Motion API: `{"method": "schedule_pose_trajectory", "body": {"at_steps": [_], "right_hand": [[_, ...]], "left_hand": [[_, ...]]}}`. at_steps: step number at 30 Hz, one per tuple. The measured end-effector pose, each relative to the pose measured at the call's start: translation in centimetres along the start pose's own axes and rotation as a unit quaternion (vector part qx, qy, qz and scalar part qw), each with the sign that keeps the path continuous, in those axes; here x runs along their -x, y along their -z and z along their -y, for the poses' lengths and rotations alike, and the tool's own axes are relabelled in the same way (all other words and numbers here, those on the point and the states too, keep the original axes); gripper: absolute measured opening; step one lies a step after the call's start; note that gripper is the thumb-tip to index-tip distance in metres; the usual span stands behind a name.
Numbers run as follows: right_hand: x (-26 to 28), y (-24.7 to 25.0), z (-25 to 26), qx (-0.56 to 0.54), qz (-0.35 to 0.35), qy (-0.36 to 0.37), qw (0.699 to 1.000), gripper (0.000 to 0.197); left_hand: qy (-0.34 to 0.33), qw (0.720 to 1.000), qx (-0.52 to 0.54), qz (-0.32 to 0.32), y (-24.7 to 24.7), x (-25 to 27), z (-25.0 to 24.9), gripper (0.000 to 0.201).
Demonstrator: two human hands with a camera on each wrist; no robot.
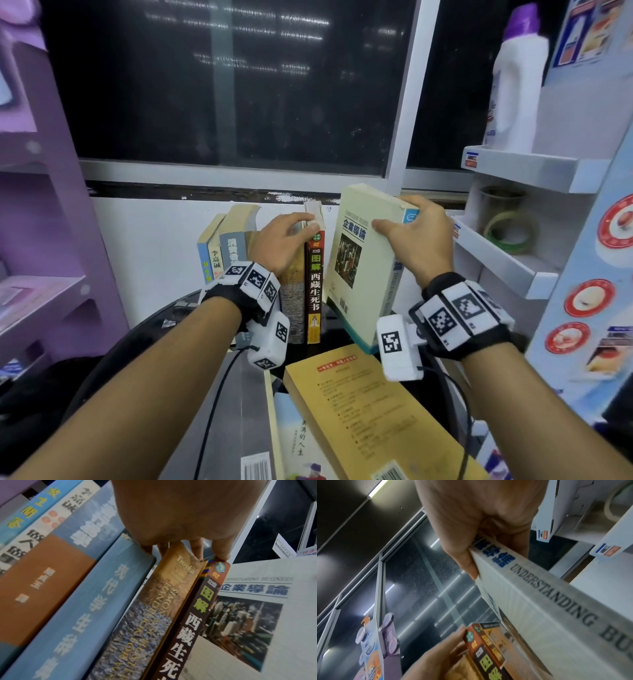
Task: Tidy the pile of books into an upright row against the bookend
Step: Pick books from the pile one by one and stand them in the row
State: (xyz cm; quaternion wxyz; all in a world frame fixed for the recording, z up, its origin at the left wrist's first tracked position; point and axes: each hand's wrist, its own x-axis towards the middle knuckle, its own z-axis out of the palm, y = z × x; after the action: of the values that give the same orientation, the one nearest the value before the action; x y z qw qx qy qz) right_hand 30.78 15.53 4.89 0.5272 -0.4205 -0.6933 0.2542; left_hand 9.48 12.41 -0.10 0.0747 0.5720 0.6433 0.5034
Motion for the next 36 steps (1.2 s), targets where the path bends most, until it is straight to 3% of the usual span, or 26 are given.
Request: {"method": "schedule_pose_trajectory", "body": {"at_steps": [7, 16, 21, 28, 36], "right_hand": [[-0.1, -5.1, -1.4, -0.006, -0.007, 0.037, 0.999, 0.048], [0.0, -9.6, -3.2, -0.021, -0.013, 0.050, 0.998, 0.037], [0.1, -10.6, -4.5, 0.005, 0.009, 0.054, 0.998, 0.046], [0.7, -9.4, -5.0, -0.015, 0.057, 0.067, 0.996, 0.038], [0.8, -8.4, -5.0, 0.024, 0.190, 0.041, 0.981, 0.066]], "left_hand": [[0.009, 0.998, 0.050, 0.032, 0.2, -0.8, 0.9, 0.053], [0.014, 0.993, 0.110, 0.032, 0.6, -1.0, 1.8, 0.041], [0.013, 0.992, 0.119, 0.032, 0.6, -1.1, 2.0, 0.043], [0.013, 0.993, 0.111, 0.028, 0.5, -1.2, 2.2, 0.045], [0.011, 0.993, 0.111, 0.033, 0.5, -1.1, 2.0, 0.037]]}}
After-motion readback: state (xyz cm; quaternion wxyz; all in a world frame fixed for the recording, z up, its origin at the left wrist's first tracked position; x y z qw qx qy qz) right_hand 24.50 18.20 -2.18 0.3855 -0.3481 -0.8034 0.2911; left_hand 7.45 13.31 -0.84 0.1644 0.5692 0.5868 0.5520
